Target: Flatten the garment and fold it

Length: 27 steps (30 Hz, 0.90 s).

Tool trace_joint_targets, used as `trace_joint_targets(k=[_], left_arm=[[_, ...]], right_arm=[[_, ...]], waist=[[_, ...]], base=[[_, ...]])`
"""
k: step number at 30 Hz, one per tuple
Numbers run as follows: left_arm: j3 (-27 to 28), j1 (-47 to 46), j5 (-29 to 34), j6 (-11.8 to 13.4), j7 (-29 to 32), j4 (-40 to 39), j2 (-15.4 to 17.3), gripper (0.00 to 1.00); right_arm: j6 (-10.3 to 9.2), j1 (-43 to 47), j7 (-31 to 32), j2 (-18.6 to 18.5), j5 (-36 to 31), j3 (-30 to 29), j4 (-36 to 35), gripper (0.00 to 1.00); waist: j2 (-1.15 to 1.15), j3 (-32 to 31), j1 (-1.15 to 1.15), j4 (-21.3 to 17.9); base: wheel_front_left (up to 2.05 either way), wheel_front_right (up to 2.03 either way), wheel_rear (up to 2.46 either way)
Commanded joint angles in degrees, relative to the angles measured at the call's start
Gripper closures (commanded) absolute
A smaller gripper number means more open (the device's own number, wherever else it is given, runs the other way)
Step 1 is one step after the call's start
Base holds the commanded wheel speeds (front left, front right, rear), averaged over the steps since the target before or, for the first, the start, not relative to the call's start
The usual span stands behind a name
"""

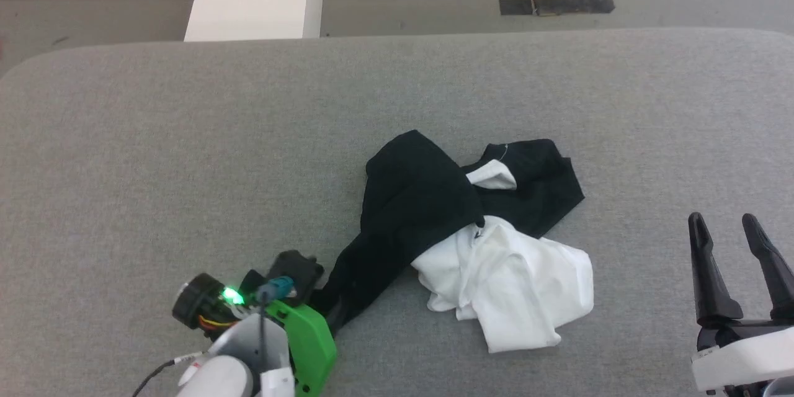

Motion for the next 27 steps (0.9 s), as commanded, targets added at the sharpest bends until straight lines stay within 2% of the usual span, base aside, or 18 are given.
trace_joint_targets(k=[1, 6, 7, 8, 10, 12, 14, 17, 21, 25, 27], left_arm=[[-0.86, -1.29, -0.96, -0.55, 1.91, 0.73, 0.24, 0.00], [-3.18, -3.24, -0.52, -1.28, 3.48, 3.23, 0.38, 0.00], [-3.55, -3.61, -0.08, -1.34, 3.02, 4.01, 0.46, 0.64], [-3.81, -3.95, 0.36, -1.36, 2.49, 4.59, 0.54, 1.00], [-3.99, -4.66, 1.03, -1.09, 0.85, 5.53, 0.27, 1.00], [-3.05, -5.51, 1.49, 0.33, -2.11, 5.58, -0.33, 1.00], [-1.51, -6.46, 1.73, 2.12, -4.72, 4.77, -0.70, 1.00], [4.00, -8.24, 0.54, 6.47, -8.58, 1.47, -0.84, 1.00], [12.13, -9.89, 1.45, 12.30, -9.64, -3.42, 3.48, 1.00], [19.89, -8.82, 3.48, 18.24, -7.16, -7.90, 8.88, 1.00], [22.50, -6.91, 4.16, 20.16, -5.20, -9.90, 10.91, 1.00]], right_arm=[[-0.08, -1.07, 0.12, 0.09, 0.51, -0.01, -0.26, 0.00], [-0.08, -1.80, 0.31, 0.09, 0.46, 0.20, -0.22, 0.00], [-0.08, -2.01, 0.38, 0.09, 0.44, 0.34, -0.20, 0.00], [-0.08, -2.20, 0.44, 0.09, 0.41, 0.47, -0.22, 0.00], [-0.08, -2.56, 0.49, 0.09, 0.40, 0.59, -0.19, 0.00], [-0.08, -2.68, 0.50, 0.09, 0.42, 0.48, -0.08, 0.00], [-0.08, -2.58, 0.46, 0.09, 0.50, 0.33, 0.04, 0.00], [-0.08, -2.10, 0.51, 0.09, 0.52, 0.29, 0.17, 0.00], [-0.08, -1.58, 0.74, 0.09, 0.47, 0.41, 0.33, 0.00], [-0.08, -1.33, 0.90, 0.09, 0.51, 0.45, 0.38, 0.00], [-0.08, -1.16, 0.91, 0.09, 0.57, 0.24, 0.53, 0.00]], waist=[[0.00, 1.31, 0.00, 0.95], [0.00, 2.31, 0.00, 1.52], [0.00, 2.38, 0.00, 1.59], [0.00, 2.45, 0.00, 1.62], [0.00, 2.40, 0.00, 1.73], [0.00, 2.16, 0.00, 1.99], [0.00, 1.71, 0.00, 2.35], [0.00, 0.83, 0.00, 2.95], [0.00, -0.19, 0.00, 3.44], [0.00, -0.53, 0.00, 3.59], [0.00, -0.50, 0.00, 3.67]], base=[[0.00, 0.00, 0.00], [0.00, 0.00, 0.00], [0.00, 0.00, 0.00], [0.00, 0.00, 0.00], [0.00, 0.00, 0.00], [0.00, 0.00, 0.00], [0.00, 0.00, 0.00], [0.00, 0.00, 0.00], [0.00, 0.00, 0.00], [0.00, 0.00, 0.00], [0.00, 0.00, 0.00]])
